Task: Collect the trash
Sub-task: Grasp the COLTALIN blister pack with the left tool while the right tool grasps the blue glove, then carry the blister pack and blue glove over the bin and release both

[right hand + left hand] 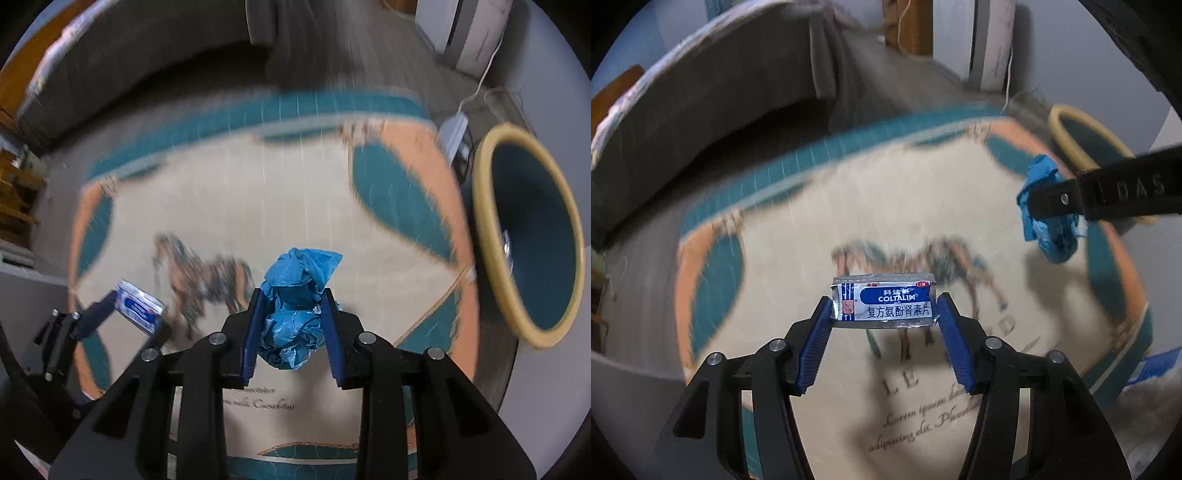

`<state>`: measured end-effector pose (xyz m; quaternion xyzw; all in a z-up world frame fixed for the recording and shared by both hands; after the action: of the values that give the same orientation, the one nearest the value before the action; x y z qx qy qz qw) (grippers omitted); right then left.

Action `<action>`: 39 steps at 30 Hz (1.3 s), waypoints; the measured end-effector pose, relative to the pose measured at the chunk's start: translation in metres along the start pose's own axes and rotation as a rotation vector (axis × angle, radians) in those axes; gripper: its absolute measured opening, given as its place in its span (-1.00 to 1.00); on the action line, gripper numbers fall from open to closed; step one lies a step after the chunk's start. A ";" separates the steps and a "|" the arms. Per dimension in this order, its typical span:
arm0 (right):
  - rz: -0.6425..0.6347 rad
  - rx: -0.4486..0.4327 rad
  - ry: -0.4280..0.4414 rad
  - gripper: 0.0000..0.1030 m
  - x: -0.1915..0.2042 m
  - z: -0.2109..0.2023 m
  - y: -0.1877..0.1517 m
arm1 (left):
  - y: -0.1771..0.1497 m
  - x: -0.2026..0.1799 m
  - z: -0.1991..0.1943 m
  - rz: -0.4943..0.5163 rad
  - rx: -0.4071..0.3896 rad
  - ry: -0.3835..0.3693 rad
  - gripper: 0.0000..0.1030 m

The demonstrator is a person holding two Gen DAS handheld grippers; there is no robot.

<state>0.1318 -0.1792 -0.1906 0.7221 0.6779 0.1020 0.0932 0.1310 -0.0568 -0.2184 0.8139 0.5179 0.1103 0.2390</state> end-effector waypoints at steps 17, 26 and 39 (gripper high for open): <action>0.026 -0.235 -0.077 -0.41 -0.094 -0.081 0.047 | 0.081 -0.040 -0.059 0.065 -0.225 -0.017 0.14; 0.036 -0.202 -0.103 -0.41 -0.146 -0.069 0.038 | 0.096 -0.101 -0.037 0.135 -0.200 -0.081 0.14; -0.024 -0.250 -0.165 -0.41 -0.231 -0.091 0.038 | 0.095 -0.194 -0.017 0.281 -0.155 -0.167 0.15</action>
<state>0.1290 -0.4124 -0.0974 0.7026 0.6585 0.1248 0.2389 0.1136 -0.2593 -0.1425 0.8638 0.3672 0.1142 0.3255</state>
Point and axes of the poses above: each gripper's, at about its wrist camera, not at the fingertips, and z roughly the way its jaws point, x to its left, y to its top, the point moved 9 cm from there along z, roughly the way its jaws point, and after that the axes turned 9 degrees about -y, right-handed, at the moved point
